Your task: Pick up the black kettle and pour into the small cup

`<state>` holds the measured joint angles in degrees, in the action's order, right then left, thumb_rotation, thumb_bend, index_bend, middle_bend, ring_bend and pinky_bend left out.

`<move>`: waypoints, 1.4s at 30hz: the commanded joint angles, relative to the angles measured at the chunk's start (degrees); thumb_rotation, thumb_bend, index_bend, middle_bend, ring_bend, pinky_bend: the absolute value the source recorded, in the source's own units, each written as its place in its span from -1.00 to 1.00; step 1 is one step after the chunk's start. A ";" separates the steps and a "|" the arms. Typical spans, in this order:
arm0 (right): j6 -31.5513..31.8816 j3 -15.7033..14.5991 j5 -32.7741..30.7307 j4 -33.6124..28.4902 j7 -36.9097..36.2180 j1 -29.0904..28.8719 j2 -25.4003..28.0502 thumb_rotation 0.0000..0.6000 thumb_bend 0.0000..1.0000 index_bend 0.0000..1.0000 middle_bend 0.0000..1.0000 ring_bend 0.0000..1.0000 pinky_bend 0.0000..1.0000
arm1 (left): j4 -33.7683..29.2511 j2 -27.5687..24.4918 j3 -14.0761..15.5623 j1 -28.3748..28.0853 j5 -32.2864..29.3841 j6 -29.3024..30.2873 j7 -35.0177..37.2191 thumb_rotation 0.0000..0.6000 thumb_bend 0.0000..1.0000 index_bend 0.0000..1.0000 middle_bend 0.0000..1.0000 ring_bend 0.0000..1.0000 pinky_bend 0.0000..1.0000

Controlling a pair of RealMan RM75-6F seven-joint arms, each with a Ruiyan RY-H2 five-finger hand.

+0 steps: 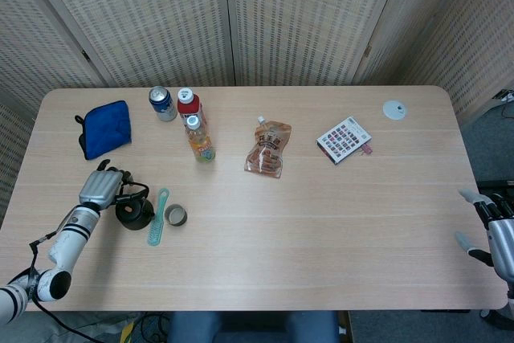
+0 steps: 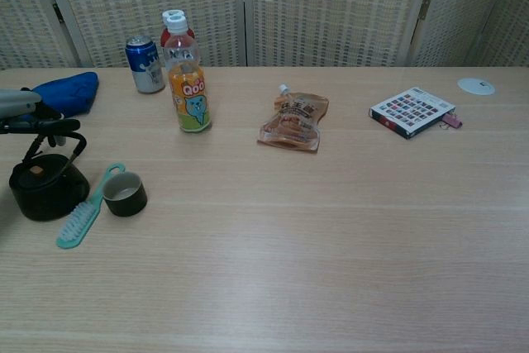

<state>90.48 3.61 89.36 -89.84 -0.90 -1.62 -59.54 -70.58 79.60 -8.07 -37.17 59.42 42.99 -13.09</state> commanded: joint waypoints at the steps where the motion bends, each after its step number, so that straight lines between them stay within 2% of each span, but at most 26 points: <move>1: -0.12 -0.01 -0.20 0.26 -0.17 0.05 -0.07 1.00 -0.63 -0.54 -0.37 -0.52 -0.45 | 0.64 0.52 0.20 -0.24 0.15 -0.12 0.38 -0.99 -0.96 -0.14 -0.21 -0.48 -1.00; 10: -0.37 0.11 -0.39 0.52 -0.31 -0.04 -0.15 1.00 -0.63 -0.54 -0.37 -0.52 -0.45 | 0.13 0.42 0.63 -0.11 2.63 1.45 2.35 -0.99 -0.96 -0.05 -0.10 -0.39 -1.00; 16: -0.45 0.17 -0.31 0.35 -0.10 -0.16 -0.18 1.00 -0.63 -0.54 -0.37 -0.52 -0.45 | -3.61 -1.98 0.93 0.87 4.42 4.14 2.87 -0.99 -0.96 -0.03 -0.07 -0.37 -1.00; 22: -0.44 0.19 -0.18 0.26 -0.06 -0.22 -0.13 1.00 -0.63 -0.54 -0.37 -0.52 -0.45 | -9.55 -5.25 1.56 3.86 7.03 10.35 3.44 -0.99 -0.96 -0.03 -0.07 -0.36 -1.00; 31: -0.41 0.14 0.11 0.29 0.03 -0.30 -0.26 1.00 -0.63 -0.54 -0.37 -0.52 -0.45 | -17.44 -9.69 4.53 9.77 11.20 18.86 3.65 -0.99 -0.96 -0.03 -0.06 -0.36 -1.00; 42: -0.25 0.14 0.61 0.33 0.14 -0.48 -0.34 1.00 -0.63 -0.54 -0.37 -0.52 -0.45 | -21.29 -11.20 6.42 14.52 14.95 25.41 4.00 -0.99 -0.96 -0.09 -0.06 -0.36 -1.00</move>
<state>90.24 3.75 89.96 -89.51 -0.76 -2.09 -59.88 -91.43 68.45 -1.88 -23.13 73.74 67.63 -9.25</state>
